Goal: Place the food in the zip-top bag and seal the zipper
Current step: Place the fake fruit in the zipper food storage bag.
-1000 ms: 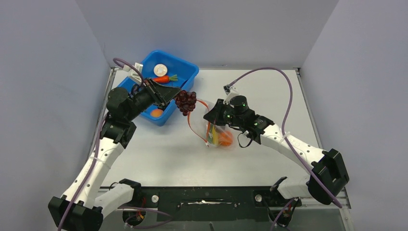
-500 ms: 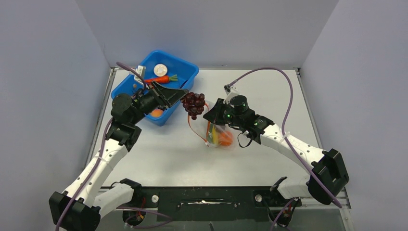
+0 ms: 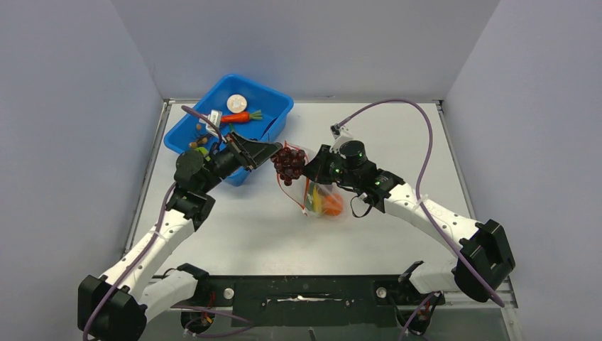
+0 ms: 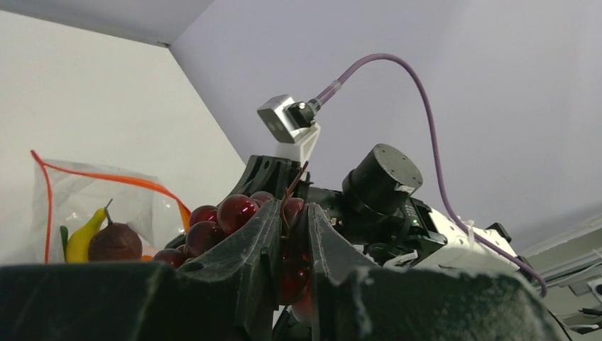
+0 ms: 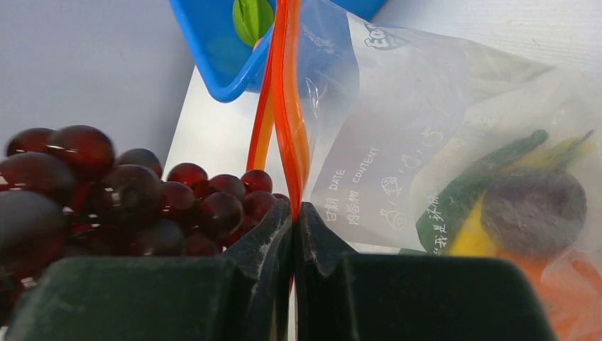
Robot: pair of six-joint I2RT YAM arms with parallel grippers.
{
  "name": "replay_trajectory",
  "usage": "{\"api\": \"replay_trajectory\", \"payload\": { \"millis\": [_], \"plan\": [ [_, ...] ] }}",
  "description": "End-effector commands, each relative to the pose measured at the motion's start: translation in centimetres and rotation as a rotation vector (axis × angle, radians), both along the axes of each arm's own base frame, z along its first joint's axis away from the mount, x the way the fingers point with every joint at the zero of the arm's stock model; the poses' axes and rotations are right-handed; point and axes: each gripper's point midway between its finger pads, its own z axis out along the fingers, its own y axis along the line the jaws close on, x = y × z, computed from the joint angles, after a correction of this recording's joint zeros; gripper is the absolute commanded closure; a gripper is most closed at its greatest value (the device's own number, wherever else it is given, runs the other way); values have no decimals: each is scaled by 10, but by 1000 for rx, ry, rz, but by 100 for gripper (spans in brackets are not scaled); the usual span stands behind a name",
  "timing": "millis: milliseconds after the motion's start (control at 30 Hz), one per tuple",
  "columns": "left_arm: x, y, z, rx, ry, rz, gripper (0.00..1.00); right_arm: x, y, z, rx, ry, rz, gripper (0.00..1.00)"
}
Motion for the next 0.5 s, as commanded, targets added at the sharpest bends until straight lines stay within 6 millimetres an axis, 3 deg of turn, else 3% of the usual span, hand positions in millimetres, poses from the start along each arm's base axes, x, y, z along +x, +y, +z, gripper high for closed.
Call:
{"api": "replay_trajectory", "payload": {
  "millis": [0,467],
  "plan": [
    [2,6,19,-56,-82,57,97,4,7,38,75,-92,11,100],
    [32,12,-45,79,75,195,97,-4,10,63,107,-164,49,100]
  ]
}}
